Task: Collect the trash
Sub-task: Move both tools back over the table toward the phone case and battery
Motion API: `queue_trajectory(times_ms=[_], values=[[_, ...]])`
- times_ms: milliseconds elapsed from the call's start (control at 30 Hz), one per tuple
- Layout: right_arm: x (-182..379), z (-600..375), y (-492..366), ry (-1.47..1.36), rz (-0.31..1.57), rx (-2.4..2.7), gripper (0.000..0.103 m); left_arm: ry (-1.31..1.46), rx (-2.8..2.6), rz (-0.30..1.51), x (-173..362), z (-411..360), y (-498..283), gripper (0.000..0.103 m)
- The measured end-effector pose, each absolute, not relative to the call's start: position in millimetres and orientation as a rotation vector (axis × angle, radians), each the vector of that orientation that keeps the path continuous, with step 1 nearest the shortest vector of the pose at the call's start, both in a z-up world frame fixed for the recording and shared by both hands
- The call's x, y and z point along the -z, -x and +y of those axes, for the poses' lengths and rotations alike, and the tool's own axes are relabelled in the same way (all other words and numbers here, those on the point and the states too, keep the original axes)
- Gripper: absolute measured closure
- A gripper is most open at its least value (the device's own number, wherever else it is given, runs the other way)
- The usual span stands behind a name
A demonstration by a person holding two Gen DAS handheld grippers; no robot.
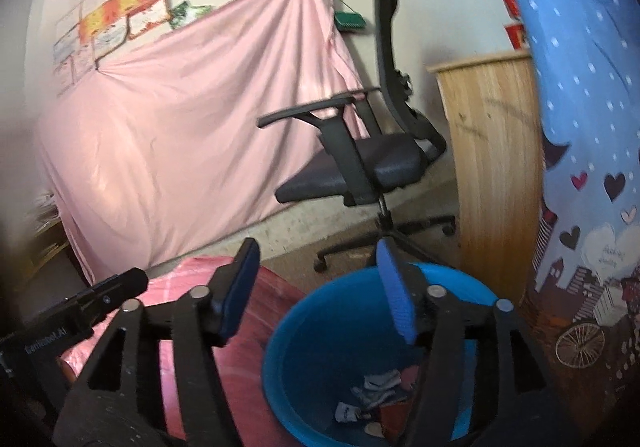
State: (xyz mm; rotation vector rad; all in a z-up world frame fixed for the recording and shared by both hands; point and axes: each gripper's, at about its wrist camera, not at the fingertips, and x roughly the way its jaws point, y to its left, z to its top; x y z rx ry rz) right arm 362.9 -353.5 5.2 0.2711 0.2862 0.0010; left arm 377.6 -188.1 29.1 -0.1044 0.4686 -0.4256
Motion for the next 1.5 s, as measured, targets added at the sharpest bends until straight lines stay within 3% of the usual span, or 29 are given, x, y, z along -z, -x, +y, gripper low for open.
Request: queue_trajectory(times_ms=[67, 267, 333, 833, 1500], values=[[-7.9, -344.9, -363.9, -0.262, 0.267, -0.017, 0.001, 0.113, 0.390, 0.434, -34.3, -173.9, -372.2, 0.037], [-15.6, -317.8, -363.7, -0.216, 0.204, -0.059, 0.000, 0.148, 0.261, 0.338, -38.9, -132.3, -354.5, 0.006], [-17.9, -309.6, -363.8, -0.205, 0.184, -0.074, 0.000, 0.158, 0.215, 0.317, -37.3, -117.6, -349.8, 0.003], [-18.6, -240.0, -367.4, -0.051, 0.128, -0.205, 0.000, 0.197, -0.025, 0.282, -8.0, -37.7, -331.2, 0.002], [15.6, -178.1, -419.2, 0.062, 0.346, -0.304, 0.000, 0.201, -0.061, 0.297, 13.5, 4.9, -344.3, 0.002]])
